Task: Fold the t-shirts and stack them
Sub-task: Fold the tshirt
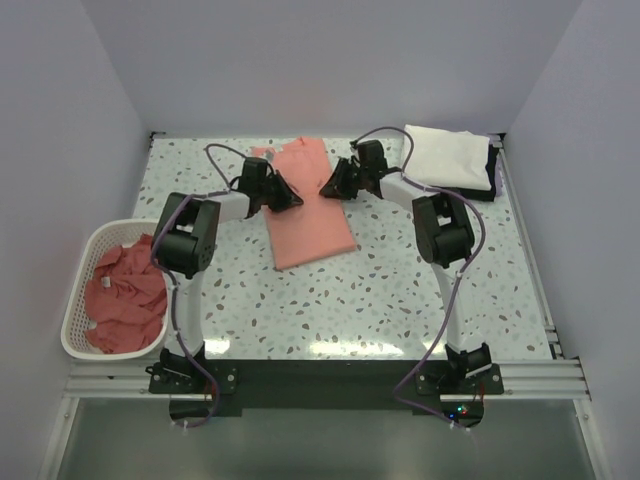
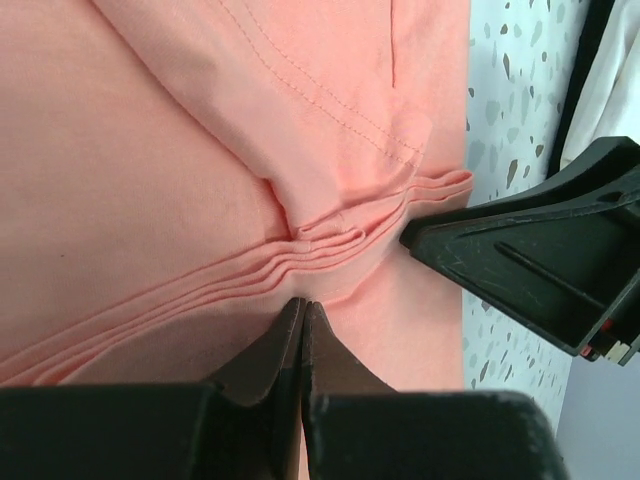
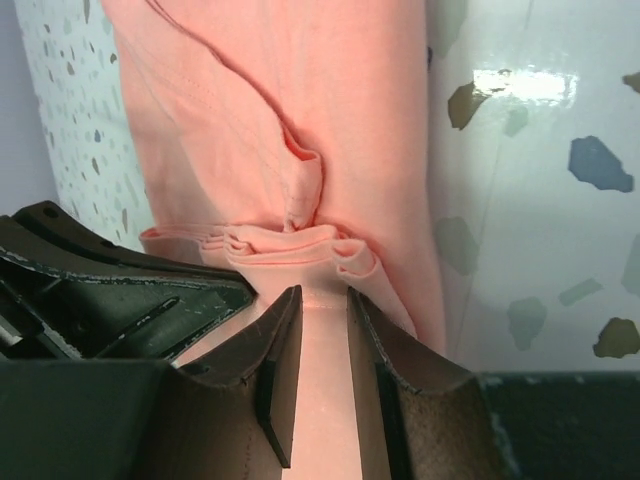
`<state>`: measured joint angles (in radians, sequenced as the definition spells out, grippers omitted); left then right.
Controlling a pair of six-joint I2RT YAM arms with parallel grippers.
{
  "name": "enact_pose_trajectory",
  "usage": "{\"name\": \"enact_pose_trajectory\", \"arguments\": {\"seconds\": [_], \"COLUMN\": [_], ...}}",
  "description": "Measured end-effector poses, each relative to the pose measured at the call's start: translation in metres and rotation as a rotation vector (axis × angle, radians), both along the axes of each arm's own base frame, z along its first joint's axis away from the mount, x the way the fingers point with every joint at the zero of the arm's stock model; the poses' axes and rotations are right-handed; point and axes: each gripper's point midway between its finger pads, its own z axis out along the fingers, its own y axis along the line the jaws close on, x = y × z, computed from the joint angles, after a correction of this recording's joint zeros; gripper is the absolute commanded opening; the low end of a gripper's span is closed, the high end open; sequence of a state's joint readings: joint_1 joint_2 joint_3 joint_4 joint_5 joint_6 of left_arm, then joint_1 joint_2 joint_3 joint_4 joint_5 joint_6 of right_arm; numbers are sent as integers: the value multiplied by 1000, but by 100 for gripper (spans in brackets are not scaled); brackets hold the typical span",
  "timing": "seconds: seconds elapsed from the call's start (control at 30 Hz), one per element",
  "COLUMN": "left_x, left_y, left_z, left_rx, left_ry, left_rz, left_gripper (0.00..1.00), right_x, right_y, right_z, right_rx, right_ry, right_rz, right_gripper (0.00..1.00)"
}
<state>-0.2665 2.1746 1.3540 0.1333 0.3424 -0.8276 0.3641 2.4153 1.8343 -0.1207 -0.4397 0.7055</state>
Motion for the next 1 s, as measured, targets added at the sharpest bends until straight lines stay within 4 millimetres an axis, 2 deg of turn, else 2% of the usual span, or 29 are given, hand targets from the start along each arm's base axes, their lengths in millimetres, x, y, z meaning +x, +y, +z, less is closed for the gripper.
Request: {"name": "enact_pose_trajectory", "arguments": {"seconds": [0.17, 0.27, 0.47, 1.0], "left_x": [-2, -6, -8, -18], "left_y": [9, 28, 53, 66], "left_z": [2, -2, -2, -2], "left_rx": [-14, -34, -77, -121], "left_ry": [-9, 6, 7, -15], "left_rz": [7, 37, 84, 123], "left_gripper": [5, 5, 5, 7], "right_x": [2, 1, -1, -3], "right_y": [-7, -8, -6, -7], "right_z": [0, -1, -2, -5], "right_rx": [38, 45, 62, 90], "right_ry": [35, 42, 45, 28], "right_rz": [-24, -28, -22, -16], "right_gripper": [29, 29, 28, 27]}}
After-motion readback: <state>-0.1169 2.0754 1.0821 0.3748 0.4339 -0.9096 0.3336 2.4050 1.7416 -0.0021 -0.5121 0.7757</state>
